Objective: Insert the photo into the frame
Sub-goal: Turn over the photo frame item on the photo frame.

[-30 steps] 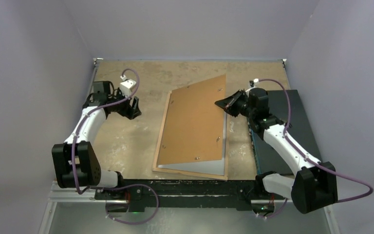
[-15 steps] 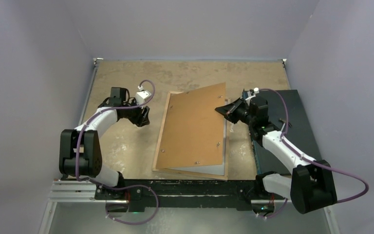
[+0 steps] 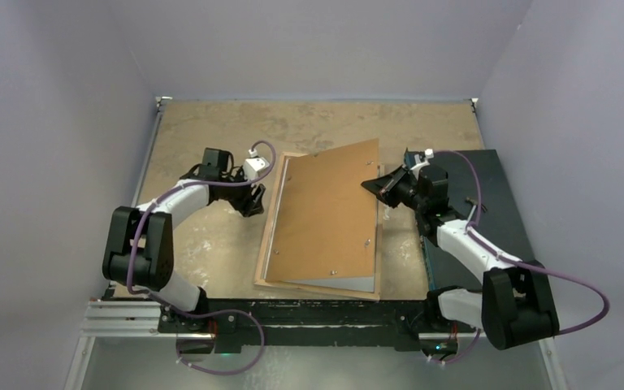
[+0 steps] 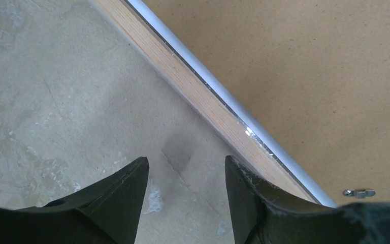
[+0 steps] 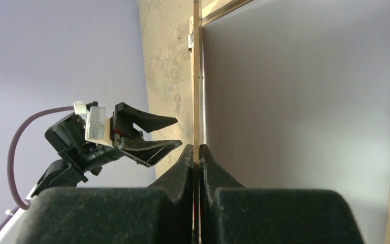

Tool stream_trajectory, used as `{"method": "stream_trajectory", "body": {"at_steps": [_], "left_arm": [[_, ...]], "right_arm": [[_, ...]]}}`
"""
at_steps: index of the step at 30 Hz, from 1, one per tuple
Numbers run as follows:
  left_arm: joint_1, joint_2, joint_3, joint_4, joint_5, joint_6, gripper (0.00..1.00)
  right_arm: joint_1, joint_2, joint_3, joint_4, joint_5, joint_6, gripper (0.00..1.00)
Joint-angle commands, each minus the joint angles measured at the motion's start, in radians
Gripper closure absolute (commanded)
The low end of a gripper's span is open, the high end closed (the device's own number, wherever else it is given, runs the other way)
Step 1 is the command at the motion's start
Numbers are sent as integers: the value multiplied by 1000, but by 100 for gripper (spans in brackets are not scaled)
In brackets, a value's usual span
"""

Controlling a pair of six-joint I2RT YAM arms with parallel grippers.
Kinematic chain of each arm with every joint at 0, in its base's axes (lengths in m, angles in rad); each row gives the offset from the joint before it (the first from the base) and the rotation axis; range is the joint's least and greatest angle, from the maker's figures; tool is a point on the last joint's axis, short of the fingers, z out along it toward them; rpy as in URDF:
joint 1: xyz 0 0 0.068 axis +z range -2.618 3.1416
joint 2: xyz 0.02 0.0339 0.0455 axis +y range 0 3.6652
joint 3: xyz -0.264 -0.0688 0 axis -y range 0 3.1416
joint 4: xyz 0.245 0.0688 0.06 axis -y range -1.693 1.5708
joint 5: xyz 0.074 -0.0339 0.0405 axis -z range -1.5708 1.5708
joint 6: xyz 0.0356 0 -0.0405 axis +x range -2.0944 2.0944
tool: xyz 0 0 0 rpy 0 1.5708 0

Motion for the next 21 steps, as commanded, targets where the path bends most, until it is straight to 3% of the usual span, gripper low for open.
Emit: {"method": "stream_trajectory", "body": {"at_steps": [1,21], "left_arm": [[-14,37,-16,54,-14,15,45],[-50,56,-47,51,4,44,52]], "right_arm": [[-8,10,-17,142,-53,26,100],[-14,38,-51,177,9,-51,100]]}}
